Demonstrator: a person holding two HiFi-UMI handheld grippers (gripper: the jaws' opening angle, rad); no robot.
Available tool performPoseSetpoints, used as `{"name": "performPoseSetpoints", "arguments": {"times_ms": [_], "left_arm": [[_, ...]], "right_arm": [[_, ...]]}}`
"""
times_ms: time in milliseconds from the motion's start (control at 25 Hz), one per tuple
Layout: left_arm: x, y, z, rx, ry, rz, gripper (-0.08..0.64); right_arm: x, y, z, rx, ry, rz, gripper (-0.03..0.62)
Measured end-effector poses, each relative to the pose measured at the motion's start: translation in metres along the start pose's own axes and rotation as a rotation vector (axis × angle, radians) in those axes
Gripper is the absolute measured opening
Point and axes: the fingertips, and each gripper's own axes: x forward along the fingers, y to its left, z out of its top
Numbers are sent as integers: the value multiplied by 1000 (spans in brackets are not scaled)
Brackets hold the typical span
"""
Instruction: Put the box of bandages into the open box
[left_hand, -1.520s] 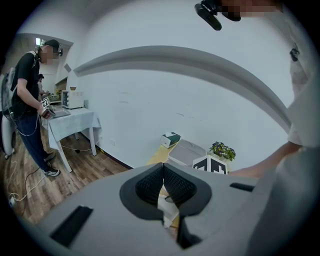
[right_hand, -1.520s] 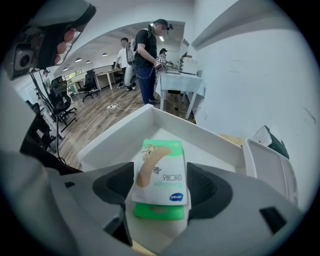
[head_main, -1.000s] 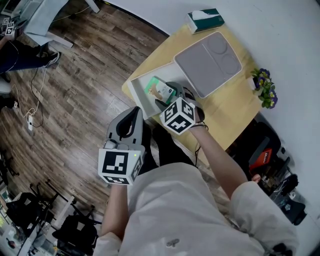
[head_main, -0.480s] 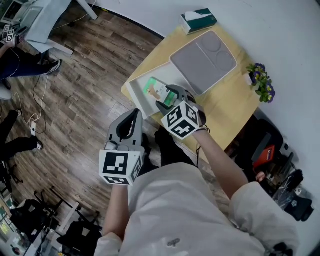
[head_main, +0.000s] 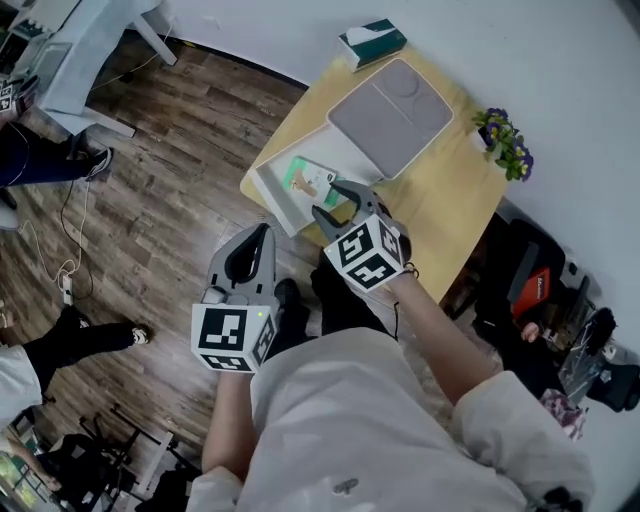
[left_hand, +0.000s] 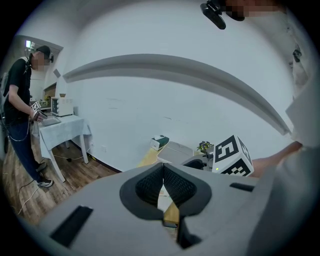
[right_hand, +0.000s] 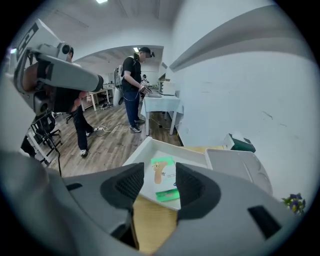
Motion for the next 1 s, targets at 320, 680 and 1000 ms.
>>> {"name": "performPoseSetpoints", "arguments": {"times_ms": [320,680,1000], "left_arm": [[-26,-1,1,33,-36,-77,5],[-53,-7,3,60,-76,-157,5],[-78,-17,5,90,-112,-222,5]], "right_arm": [[-42,14,16,105,-75,-110,155],[-91,39,27,261,-210,-147,104],[-130,64,35,318,-312,-213,38]]}}
